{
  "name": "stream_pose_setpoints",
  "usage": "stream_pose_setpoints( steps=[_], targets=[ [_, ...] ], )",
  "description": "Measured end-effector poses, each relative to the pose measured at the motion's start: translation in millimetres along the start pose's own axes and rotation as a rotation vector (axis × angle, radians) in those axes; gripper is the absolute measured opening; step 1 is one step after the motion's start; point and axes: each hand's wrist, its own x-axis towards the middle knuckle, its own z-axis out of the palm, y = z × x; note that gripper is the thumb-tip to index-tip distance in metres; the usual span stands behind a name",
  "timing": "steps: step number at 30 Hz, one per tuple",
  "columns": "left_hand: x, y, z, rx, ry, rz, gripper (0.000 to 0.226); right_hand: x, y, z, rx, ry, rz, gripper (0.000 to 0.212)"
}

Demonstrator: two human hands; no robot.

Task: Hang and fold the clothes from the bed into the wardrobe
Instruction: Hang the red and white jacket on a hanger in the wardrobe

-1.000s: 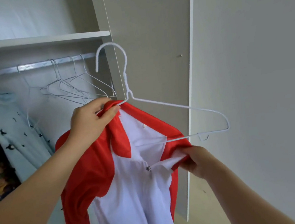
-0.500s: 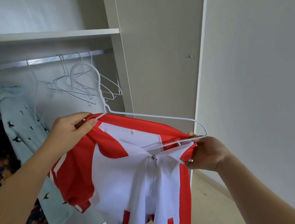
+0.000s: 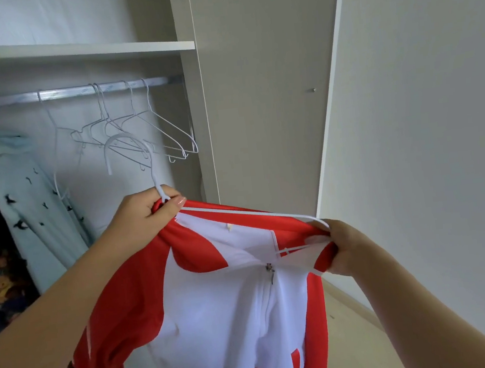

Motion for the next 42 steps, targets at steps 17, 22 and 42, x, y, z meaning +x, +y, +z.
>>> stream_pose_setpoints(
  steps=[17, 22, 42],
  targets=[
    [-3, 24, 39, 0.364, 0.145, -0.16, 0.017, -12, 20, 37, -0.246, -0.147, -0.507, 0.009],
    [-8, 18, 35, 0.062, 0.207, -0.222, 0.006, -31, 16, 34, -0.666, -0.216, -0.662, 0.012],
    [-6, 41, 57, 0.343, -0.057, -0.019, 0.028, -28, 12, 44, -1.19, 0.408, -0.828, 0.055]
  ],
)
